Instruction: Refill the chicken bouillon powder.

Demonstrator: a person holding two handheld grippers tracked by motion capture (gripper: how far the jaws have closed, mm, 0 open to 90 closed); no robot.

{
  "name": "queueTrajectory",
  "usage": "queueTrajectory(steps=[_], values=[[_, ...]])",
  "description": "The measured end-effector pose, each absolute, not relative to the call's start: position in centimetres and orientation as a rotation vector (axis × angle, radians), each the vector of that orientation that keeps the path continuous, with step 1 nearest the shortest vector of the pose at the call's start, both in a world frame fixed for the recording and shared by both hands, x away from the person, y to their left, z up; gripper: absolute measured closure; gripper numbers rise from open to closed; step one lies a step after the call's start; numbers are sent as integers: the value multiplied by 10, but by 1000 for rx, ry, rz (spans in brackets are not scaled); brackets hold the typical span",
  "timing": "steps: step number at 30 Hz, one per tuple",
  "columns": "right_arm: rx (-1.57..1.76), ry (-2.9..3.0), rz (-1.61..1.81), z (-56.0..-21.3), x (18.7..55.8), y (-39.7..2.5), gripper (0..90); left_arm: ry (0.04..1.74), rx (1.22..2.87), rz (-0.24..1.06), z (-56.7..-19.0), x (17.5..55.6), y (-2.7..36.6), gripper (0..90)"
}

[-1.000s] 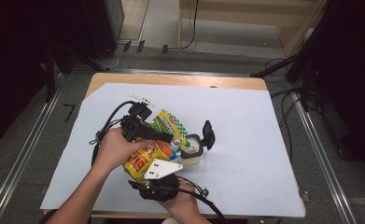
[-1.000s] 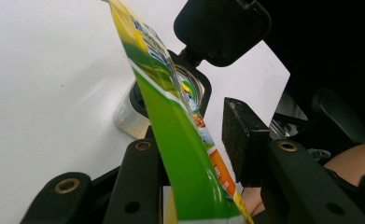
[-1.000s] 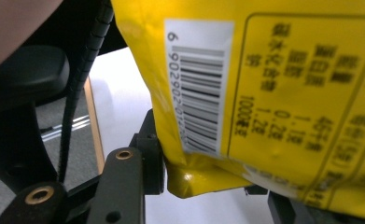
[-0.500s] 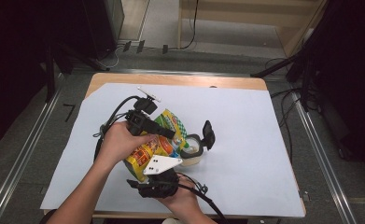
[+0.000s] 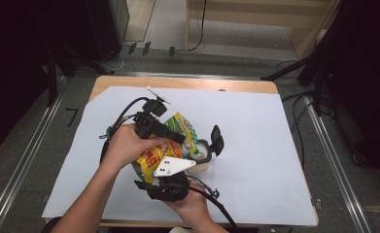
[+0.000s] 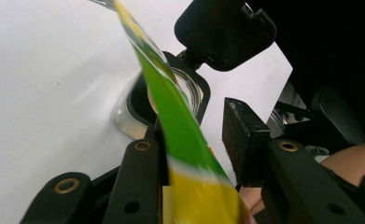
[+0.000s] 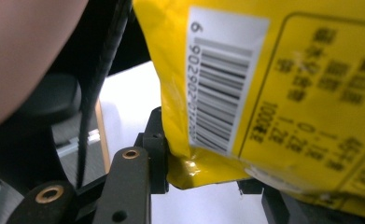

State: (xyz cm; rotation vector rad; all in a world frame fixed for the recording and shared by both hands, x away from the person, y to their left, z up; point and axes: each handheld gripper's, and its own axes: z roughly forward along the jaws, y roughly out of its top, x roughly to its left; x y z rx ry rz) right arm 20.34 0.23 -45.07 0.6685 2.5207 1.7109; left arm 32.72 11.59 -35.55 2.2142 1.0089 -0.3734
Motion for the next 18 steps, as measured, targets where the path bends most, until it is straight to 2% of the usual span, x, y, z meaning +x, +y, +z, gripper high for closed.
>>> queueTrajectory(steps=[7, 12, 15, 18], values=[[724, 2511, 1757, -451, 209, -2, 646, 1008, 2202, -366, -357, 328, 116, 656], [739, 2525, 1734, -453, 211, -1, 639, 1023, 2210, -344, -360, 329, 115, 672], [704, 2538, 1726, -454, 210, -1, 589, 1026, 2211, -338, -361, 328, 114, 681], [654, 2539, 1684, -454, 208, 1, 584, 1026, 2211, -334, -361, 328, 114, 684]])
